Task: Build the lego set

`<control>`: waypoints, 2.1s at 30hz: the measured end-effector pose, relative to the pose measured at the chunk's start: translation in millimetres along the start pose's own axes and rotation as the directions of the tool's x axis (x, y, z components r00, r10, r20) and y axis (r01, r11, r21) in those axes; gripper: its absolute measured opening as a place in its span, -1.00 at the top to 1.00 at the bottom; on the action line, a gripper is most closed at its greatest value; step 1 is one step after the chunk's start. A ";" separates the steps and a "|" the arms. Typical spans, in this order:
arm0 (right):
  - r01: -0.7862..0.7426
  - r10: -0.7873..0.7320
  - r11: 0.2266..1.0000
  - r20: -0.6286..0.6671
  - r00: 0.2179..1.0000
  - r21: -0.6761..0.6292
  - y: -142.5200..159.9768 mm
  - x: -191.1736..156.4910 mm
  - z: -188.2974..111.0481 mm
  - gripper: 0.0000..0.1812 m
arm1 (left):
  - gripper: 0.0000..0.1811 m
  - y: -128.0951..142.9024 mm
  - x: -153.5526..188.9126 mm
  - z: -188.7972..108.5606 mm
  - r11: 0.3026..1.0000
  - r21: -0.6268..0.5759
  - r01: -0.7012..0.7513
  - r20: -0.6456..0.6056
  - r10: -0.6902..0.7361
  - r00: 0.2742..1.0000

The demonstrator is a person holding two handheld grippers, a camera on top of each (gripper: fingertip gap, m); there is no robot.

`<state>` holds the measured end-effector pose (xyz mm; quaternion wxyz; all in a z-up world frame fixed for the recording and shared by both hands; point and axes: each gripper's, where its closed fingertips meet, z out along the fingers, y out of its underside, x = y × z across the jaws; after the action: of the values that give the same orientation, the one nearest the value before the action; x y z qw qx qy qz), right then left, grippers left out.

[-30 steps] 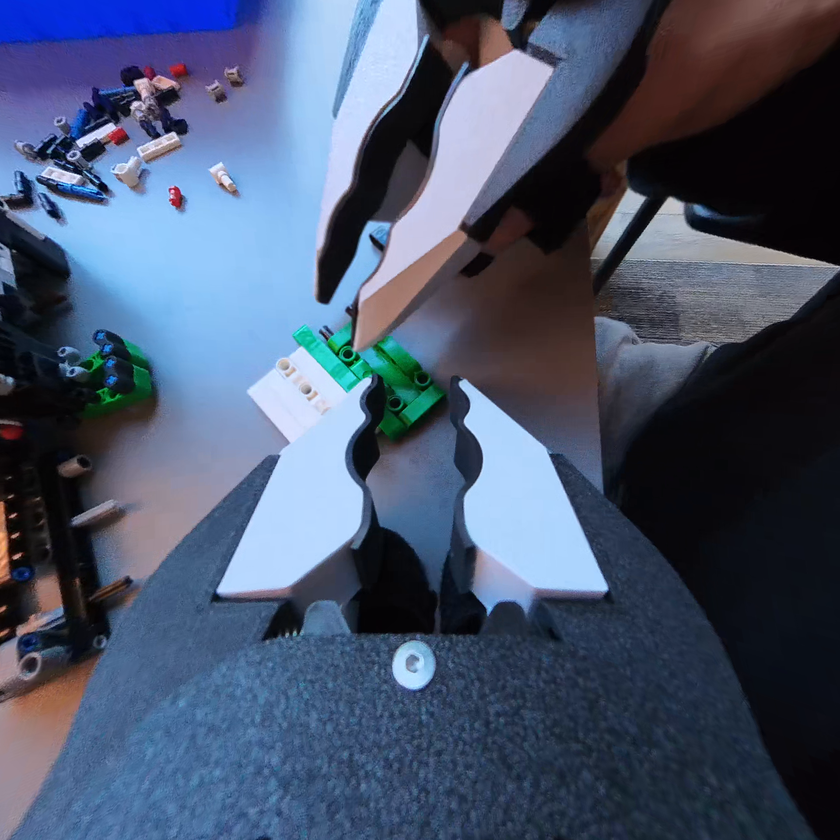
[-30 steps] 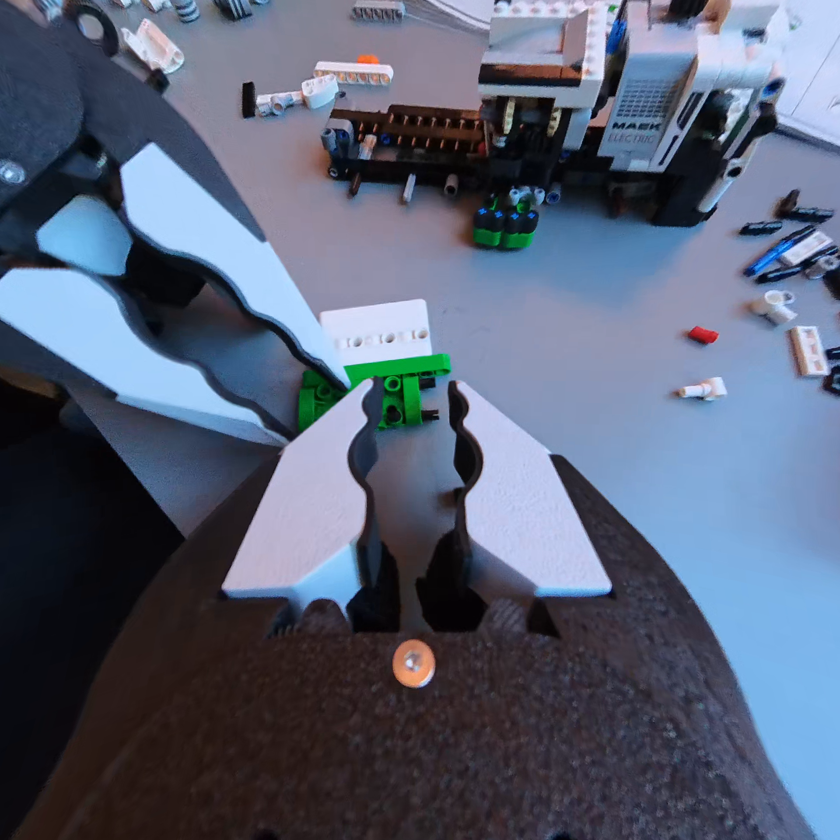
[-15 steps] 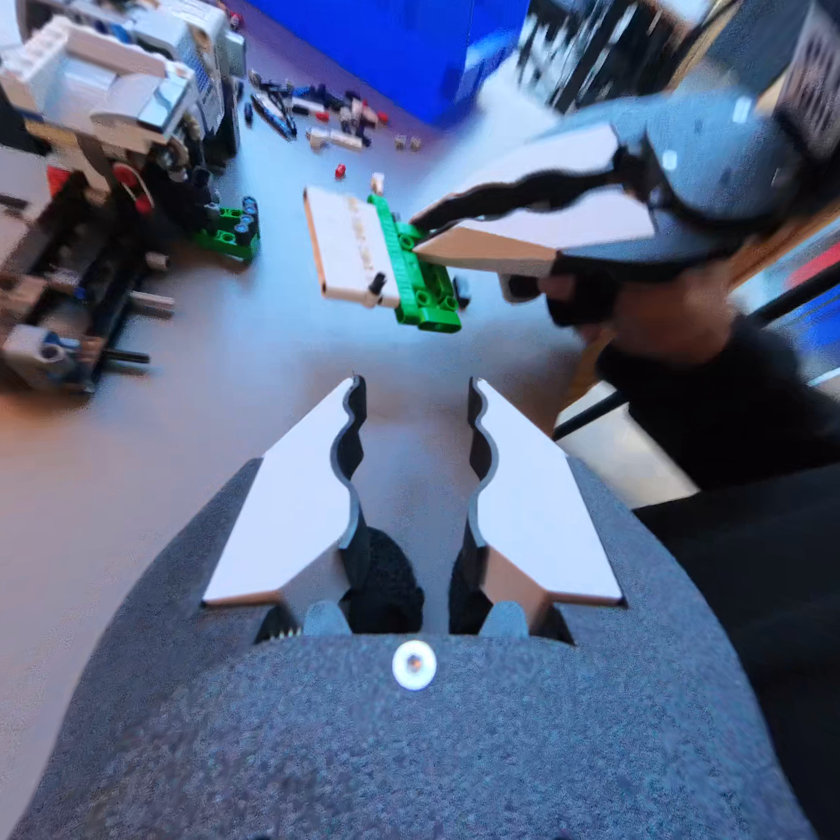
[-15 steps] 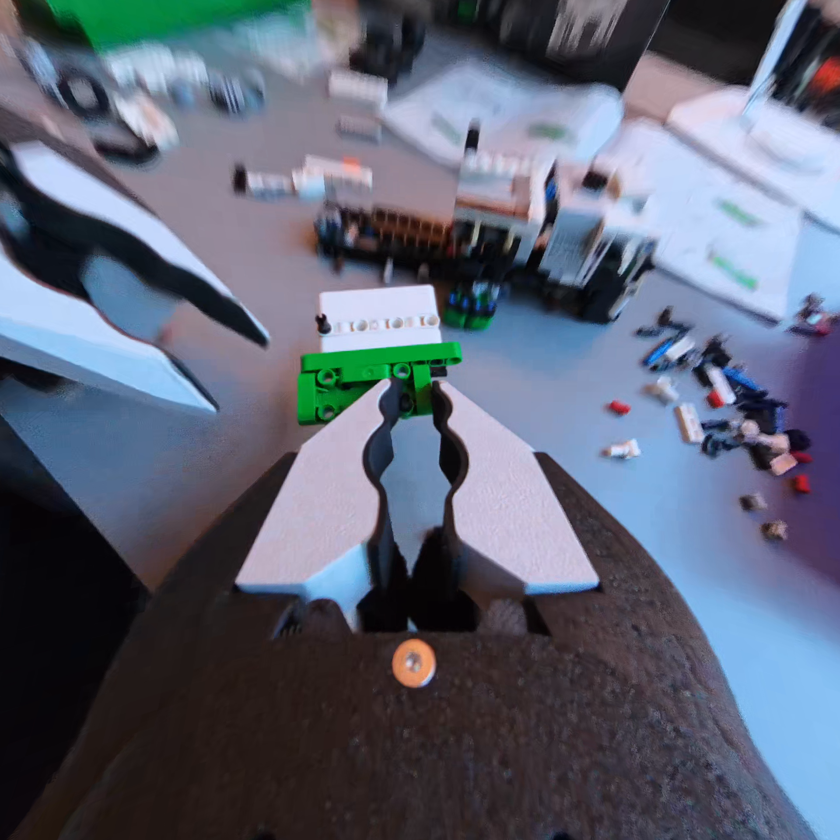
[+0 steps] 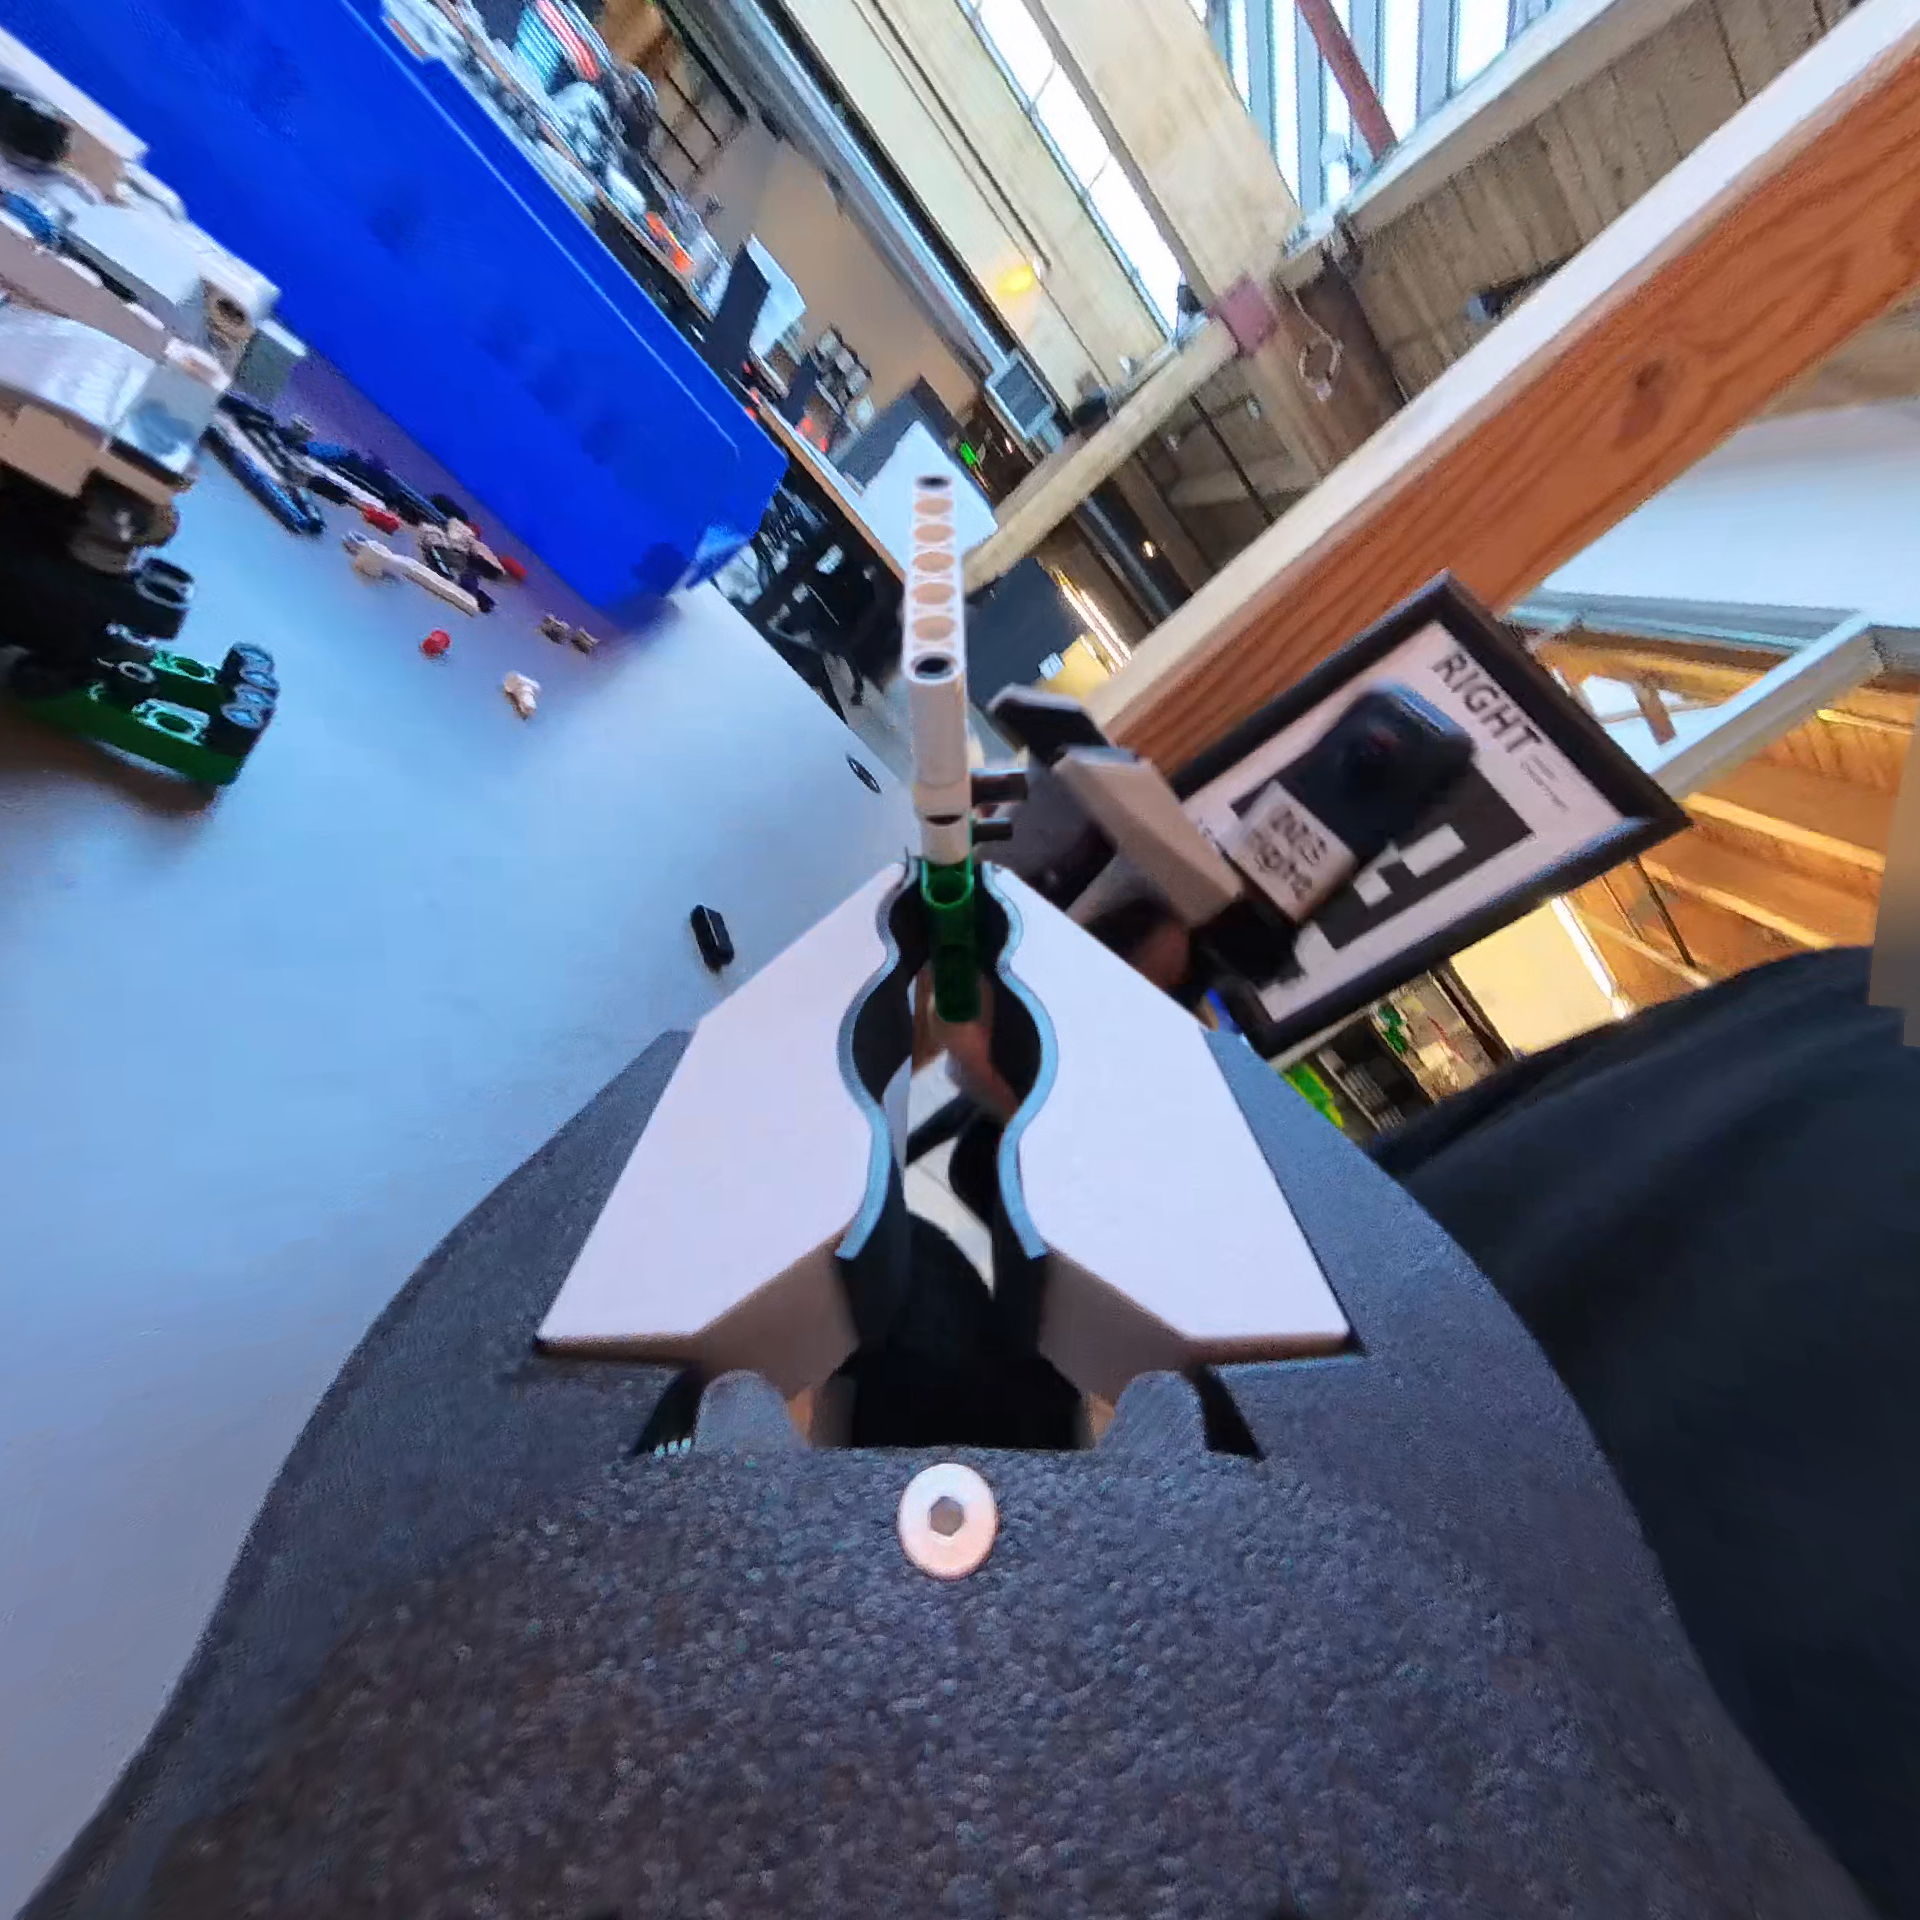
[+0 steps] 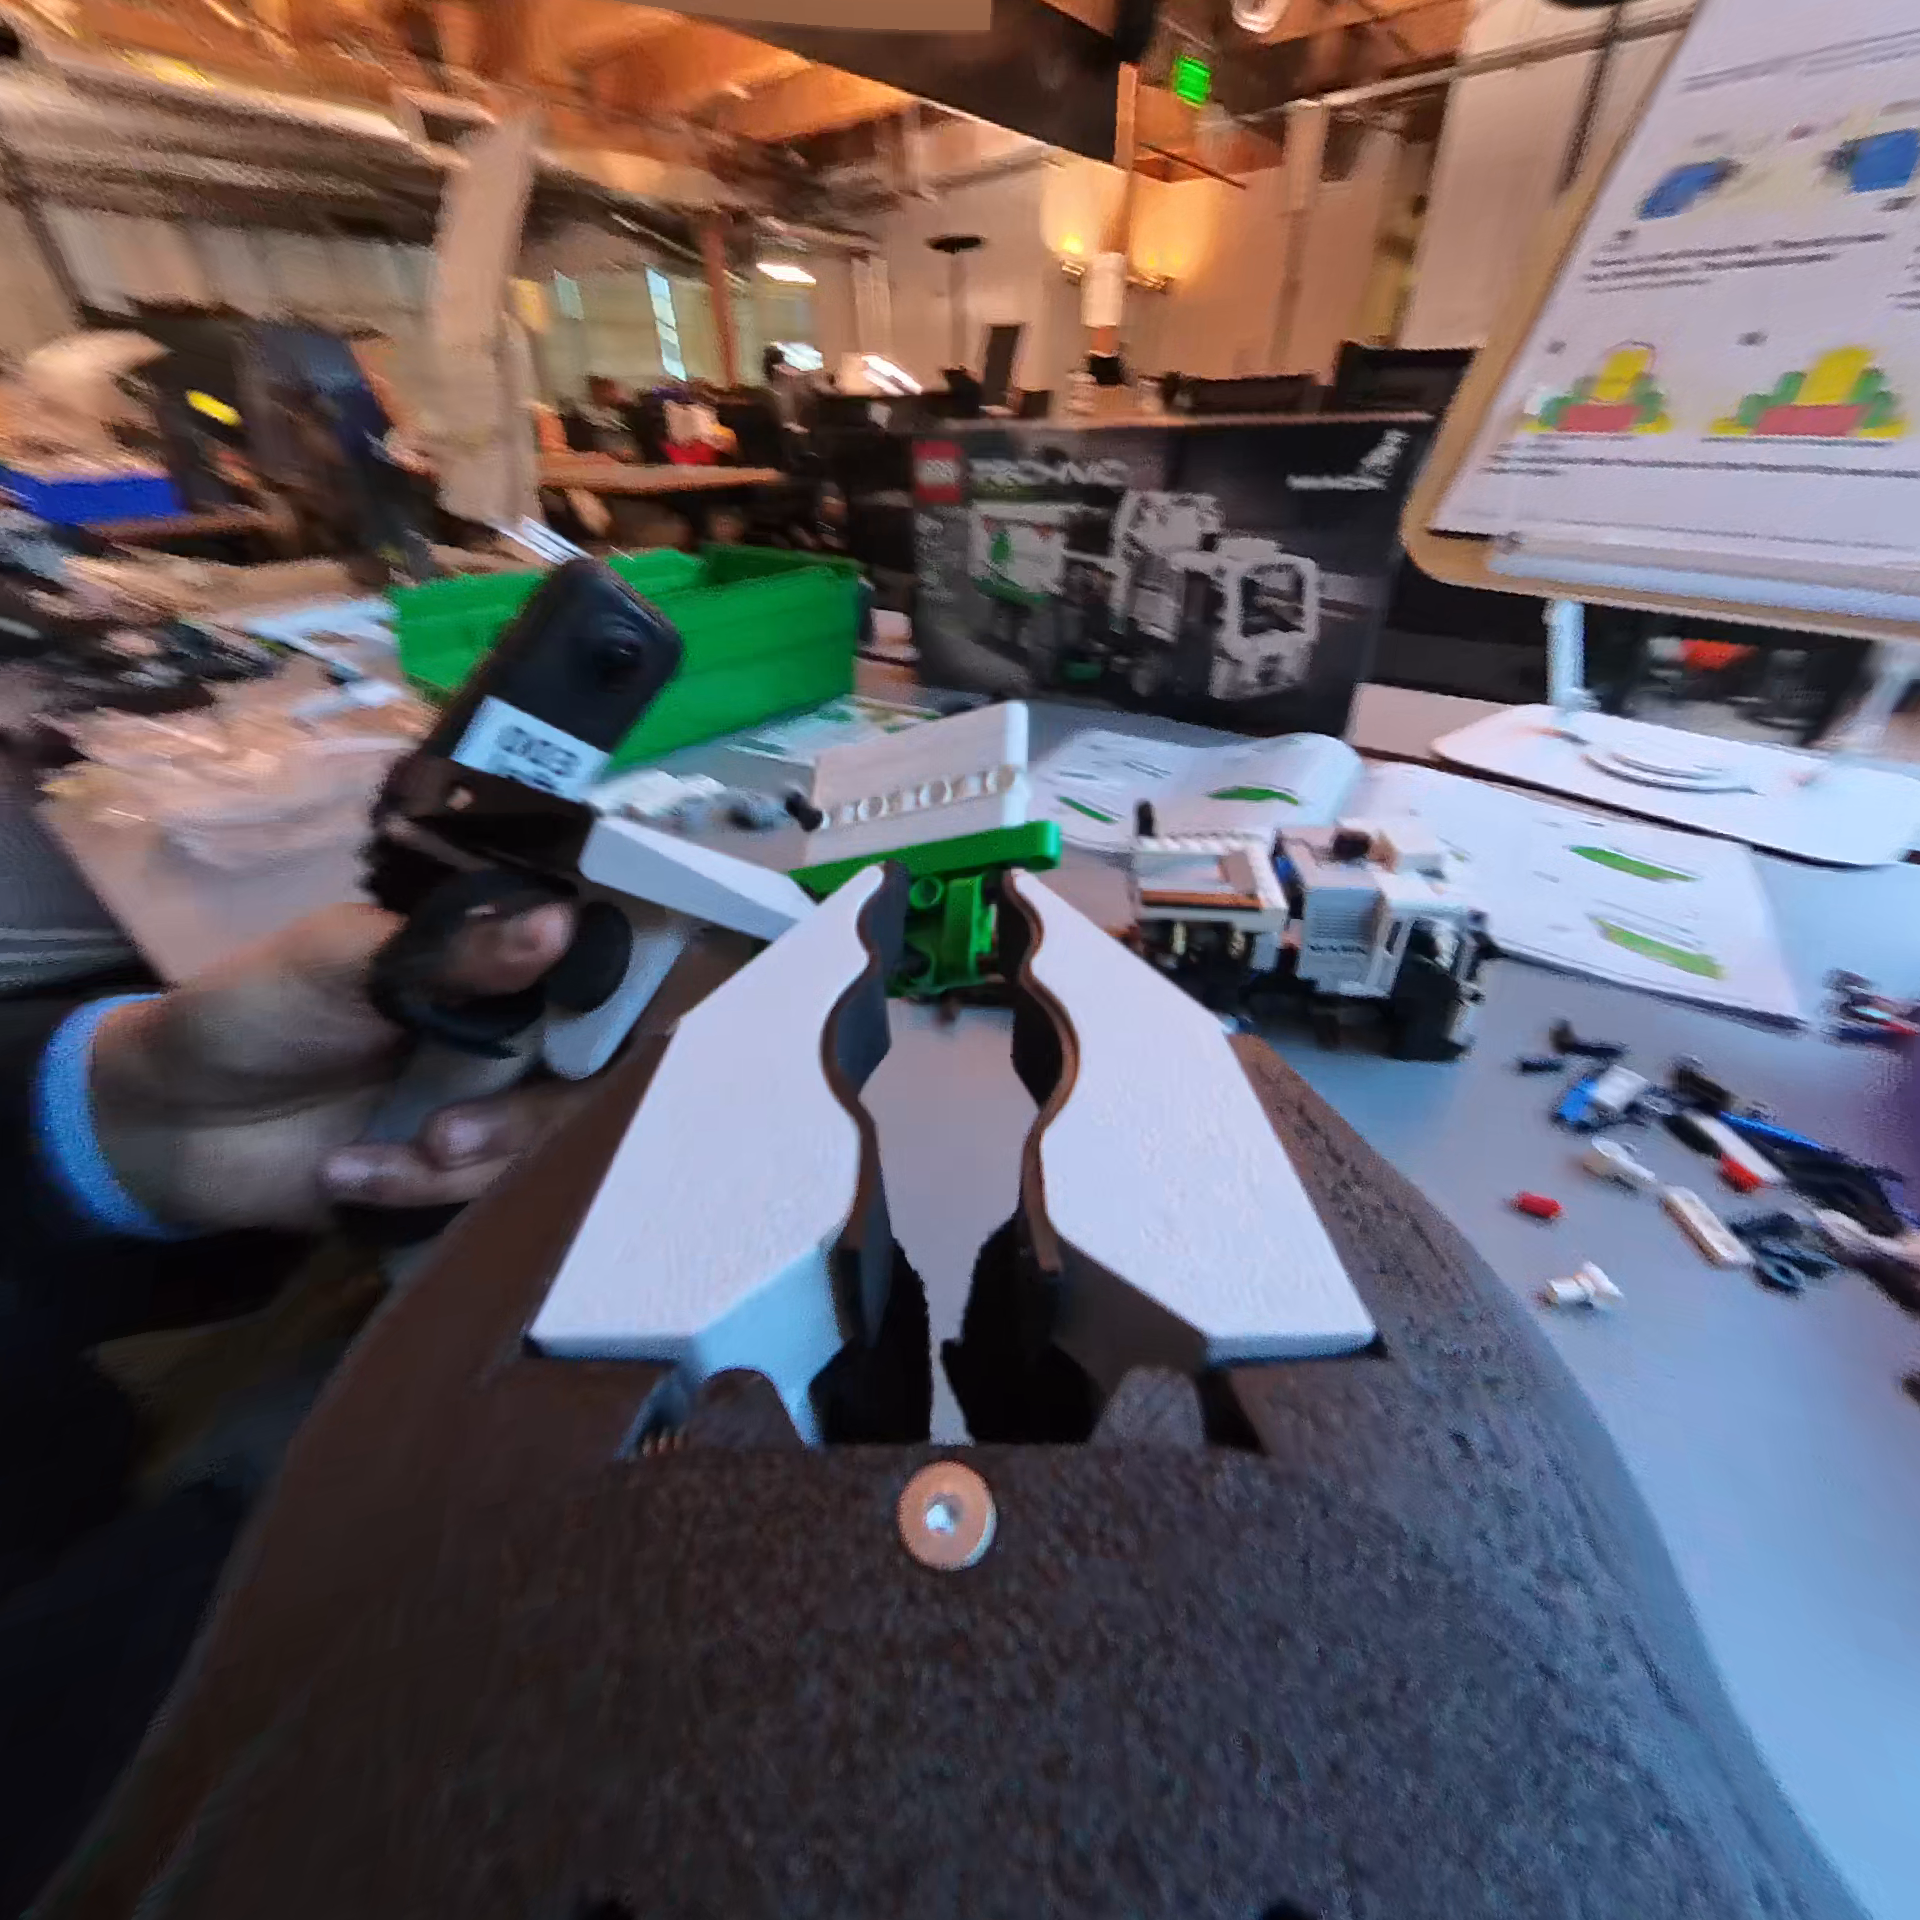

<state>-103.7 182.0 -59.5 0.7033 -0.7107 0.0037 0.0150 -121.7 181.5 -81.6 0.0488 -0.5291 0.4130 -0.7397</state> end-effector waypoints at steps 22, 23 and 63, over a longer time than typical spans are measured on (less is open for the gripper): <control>-0.636 0.617 0.763 0.425 0.662 -0.117 -5.8 -5.9 -0.3 0.93 | 0.91 12.4 17.4 27.4 0.966 -0.250 -0.060 -0.139 0.026 0.990; -0.628 0.616 0.767 0.423 0.665 -0.131 -4.0 -8.2 0.8 0.93 | 0.92 11.0 16.8 27.5 0.969 -0.240 -0.056 -0.137 0.023 0.990; -0.351 0.081 0.677 -0.409 0.909 -0.647 113.1 65.5 -59.9 0.71 | 0.93 -14.5 -40.9 3.6 0.880 -0.343 -0.328 -0.060 0.328 0.943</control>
<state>-40.3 121.9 -173.7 0.3571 -0.9105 0.2071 -0.0259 -95.7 209.7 -102.0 0.0787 -0.4518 0.6209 -0.6358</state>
